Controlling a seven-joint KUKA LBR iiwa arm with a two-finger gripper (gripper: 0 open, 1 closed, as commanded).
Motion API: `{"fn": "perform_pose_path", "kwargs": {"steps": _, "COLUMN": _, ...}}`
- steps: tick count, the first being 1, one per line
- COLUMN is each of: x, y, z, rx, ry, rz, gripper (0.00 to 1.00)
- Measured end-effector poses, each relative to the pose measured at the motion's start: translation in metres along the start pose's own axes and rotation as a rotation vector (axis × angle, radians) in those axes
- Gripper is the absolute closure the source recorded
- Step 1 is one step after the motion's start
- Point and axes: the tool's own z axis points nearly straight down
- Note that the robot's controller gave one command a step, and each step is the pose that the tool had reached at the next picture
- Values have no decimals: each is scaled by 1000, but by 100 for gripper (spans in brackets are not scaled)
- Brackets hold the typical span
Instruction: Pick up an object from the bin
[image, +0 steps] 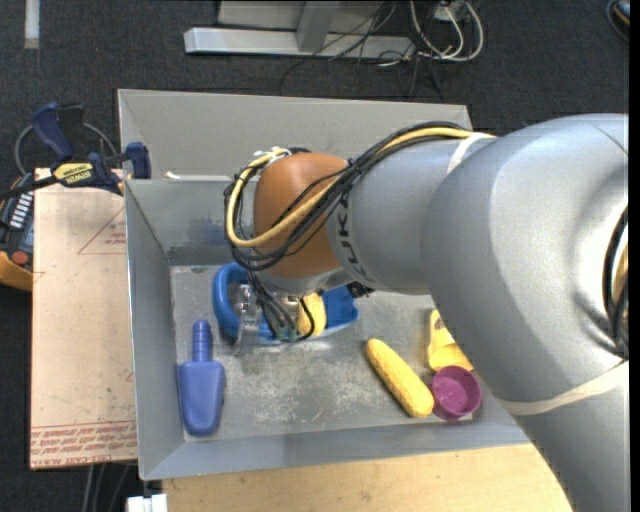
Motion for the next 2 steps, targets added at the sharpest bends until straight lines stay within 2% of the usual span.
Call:
{"fn": "perform_pose_path", "kwargs": {"steps": 1, "x": 5, "y": 6, "z": -86, "rx": 1, "ry": 4, "rz": -20, "gripper": 100}}
{"fn": "perform_pose_path", "kwargs": {"steps": 2, "x": -9, "y": 14, "z": -65, "rx": -3, "ry": -5, "rz": -30, "gripper": 100}}
